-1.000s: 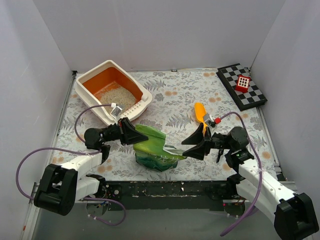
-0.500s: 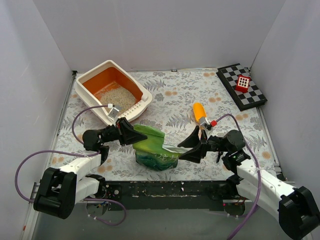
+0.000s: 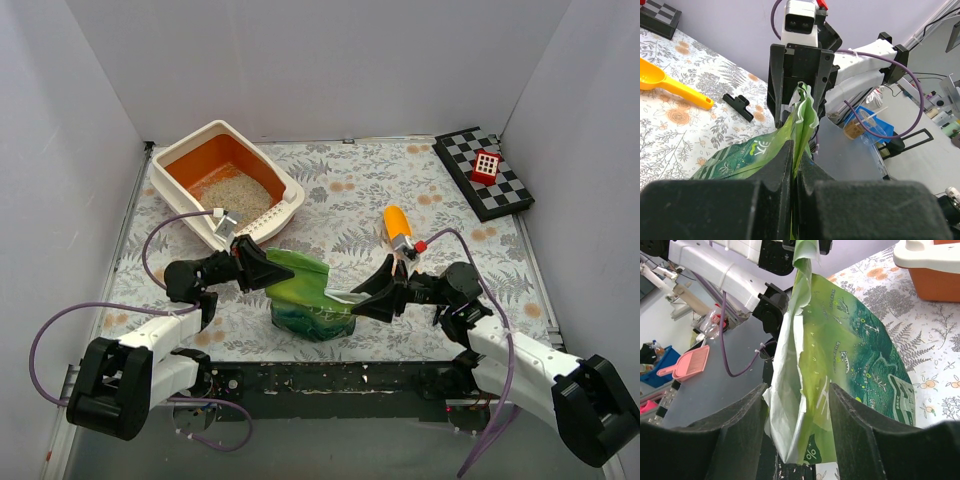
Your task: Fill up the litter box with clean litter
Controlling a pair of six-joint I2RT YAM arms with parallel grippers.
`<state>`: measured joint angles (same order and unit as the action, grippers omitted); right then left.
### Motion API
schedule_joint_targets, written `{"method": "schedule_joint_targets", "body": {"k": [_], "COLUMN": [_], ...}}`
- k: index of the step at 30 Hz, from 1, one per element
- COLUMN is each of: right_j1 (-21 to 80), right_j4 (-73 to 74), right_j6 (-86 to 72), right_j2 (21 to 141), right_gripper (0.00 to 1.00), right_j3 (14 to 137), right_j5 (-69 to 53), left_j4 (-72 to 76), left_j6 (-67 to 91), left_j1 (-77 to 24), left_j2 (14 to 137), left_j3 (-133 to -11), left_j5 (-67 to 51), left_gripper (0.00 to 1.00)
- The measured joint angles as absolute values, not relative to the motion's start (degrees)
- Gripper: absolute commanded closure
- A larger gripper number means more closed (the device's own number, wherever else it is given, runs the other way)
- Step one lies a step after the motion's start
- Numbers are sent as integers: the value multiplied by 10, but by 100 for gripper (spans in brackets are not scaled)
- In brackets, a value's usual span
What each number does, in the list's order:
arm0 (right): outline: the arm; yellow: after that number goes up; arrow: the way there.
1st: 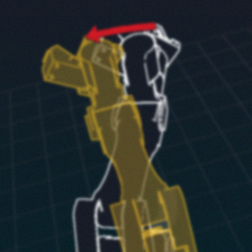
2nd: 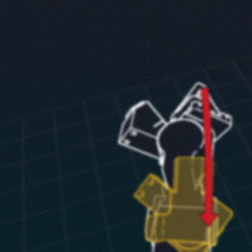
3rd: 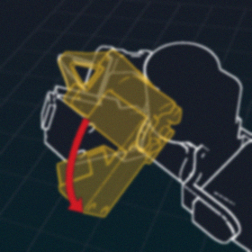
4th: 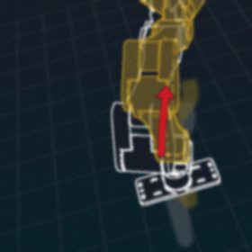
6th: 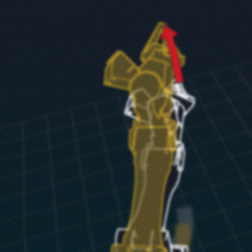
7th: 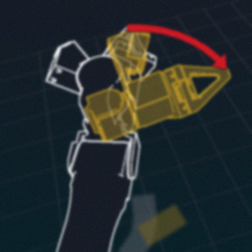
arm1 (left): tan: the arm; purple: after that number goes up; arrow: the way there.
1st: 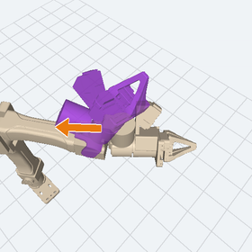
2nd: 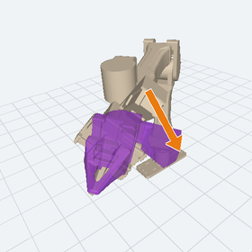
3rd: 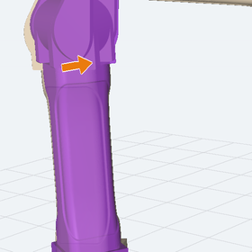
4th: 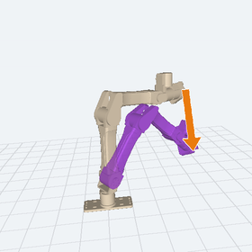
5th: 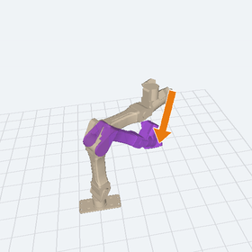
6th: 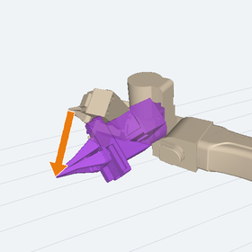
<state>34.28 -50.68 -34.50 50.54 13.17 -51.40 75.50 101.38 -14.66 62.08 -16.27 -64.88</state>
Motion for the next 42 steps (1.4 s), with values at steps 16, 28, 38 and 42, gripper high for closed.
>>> {"method": "schedule_joint_targets", "body": {"k": [16,28,38,42], "right_j1": [345,345,345,345], "right_j4": [-607,-649,-628,-601], "right_j6": [-404,-439,-515,-575], "right_j2": [541,565,555,547], "right_gripper": [99,99,99,99], "right_j3": [95,89,77,77], "right_j5": [-464,-464,-423,-442], "left_j4": [756,674,299,129], "left_j6": [1006,964,856,829], "left_j1": [-143,-143,-151,-154], "left_j2": [602,611,630,597], "left_j3": [-140,-151,-289,-314], "left_j5": [-651,-660,-664,-649], "left_gripper": [64,97,100,100]}}
